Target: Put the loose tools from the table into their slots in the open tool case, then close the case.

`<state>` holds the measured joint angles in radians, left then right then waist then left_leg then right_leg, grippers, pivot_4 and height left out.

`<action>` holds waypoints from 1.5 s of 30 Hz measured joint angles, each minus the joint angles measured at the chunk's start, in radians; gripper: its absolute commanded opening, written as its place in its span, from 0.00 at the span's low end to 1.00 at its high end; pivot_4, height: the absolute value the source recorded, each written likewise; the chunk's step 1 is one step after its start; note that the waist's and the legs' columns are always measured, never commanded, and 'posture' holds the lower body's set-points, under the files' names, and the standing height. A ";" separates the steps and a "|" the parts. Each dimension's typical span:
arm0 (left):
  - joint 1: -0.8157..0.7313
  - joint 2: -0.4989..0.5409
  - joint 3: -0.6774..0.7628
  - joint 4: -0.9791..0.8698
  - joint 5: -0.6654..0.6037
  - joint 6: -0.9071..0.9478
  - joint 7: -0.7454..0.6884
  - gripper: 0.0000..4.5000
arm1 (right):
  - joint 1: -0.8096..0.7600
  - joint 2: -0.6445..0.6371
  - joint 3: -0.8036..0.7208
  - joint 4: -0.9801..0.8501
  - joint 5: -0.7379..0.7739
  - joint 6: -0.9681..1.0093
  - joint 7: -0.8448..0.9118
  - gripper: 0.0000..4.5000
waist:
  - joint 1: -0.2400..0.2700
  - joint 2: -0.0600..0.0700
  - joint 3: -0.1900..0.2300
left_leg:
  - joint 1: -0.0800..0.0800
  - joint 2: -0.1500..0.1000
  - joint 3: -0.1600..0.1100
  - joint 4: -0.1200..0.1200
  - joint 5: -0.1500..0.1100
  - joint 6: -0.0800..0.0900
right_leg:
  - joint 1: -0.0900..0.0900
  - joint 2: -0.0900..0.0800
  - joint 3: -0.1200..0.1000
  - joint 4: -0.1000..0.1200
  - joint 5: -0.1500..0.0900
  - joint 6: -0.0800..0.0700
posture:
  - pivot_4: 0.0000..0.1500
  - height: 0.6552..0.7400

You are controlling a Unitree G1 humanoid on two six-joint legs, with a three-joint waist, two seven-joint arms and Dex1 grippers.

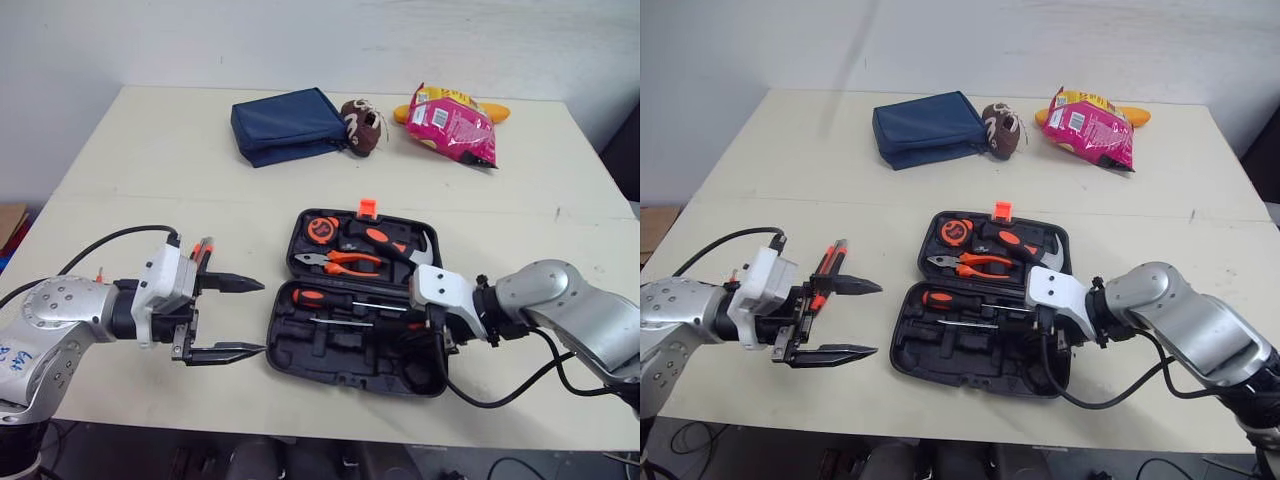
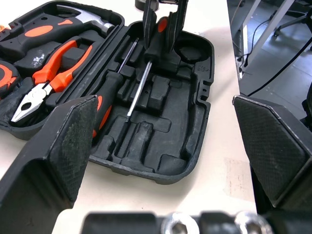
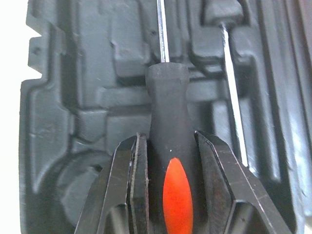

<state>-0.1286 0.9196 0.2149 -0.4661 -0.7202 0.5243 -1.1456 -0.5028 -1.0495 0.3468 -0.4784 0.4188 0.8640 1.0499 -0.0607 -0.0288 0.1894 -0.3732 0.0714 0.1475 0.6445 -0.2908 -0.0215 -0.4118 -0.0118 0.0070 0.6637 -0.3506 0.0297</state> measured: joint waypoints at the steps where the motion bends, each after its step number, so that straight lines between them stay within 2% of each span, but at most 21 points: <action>1: -0.003 0.000 0.000 0.000 0.000 0.000 0.000 1.00 | -0.001 0.007 0.000 0.004 -0.003 0.002 -0.003 0.23 | 0.000 0.000 0.000 | 0.000 0.000 0.000 0.001 0.000 0.000 | 0.000 0.000 0.000 0.000 0.000 0.000 | 1.00 1.00; 7: -0.020 -0.001 -0.001 0.006 0.000 0.001 -0.006 1.00 | -0.012 0.044 -0.001 0.026 -0.009 0.017 0.000 0.23 | 0.000 0.000 0.000 | 0.001 0.001 0.000 0.003 0.000 0.000 | 0.002 0.000 0.000 0.002 0.001 -0.001 | 1.00 1.00; 29: 0.014 -0.001 0.001 0.032 0.004 -0.014 -0.027 1.00 | -0.014 0.005 0.002 0.034 -0.070 0.010 0.062 0.23 | 0.004 -0.001 -0.001 | 0.001 0.001 0.000 0.002 0.000 0.001 | 0.002 0.000 0.000 0.001 0.001 -0.002 | 1.00 1.00; 45: 0.035 -0.003 0.001 -0.006 0.005 -0.019 0.011 1.00 | -0.018 0.071 0.007 0.011 -0.076 0.100 0.038 0.23 | 0.001 -0.002 -0.001 | 0.002 0.001 0.000 0.003 0.000 0.000 | 0.002 0.000 0.000 0.003 0.001 -0.002 | 1.00 1.00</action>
<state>-0.0941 0.9161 0.2160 -0.4722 -0.7151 0.5051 -1.1345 -0.5208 -0.9784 0.3543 -0.4675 0.3429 0.9644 1.0875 -0.0592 -0.0311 0.1880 -0.3712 0.0722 0.1474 0.6472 -0.2910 -0.0211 -0.4099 -0.0116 0.0066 0.6669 -0.3496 0.0281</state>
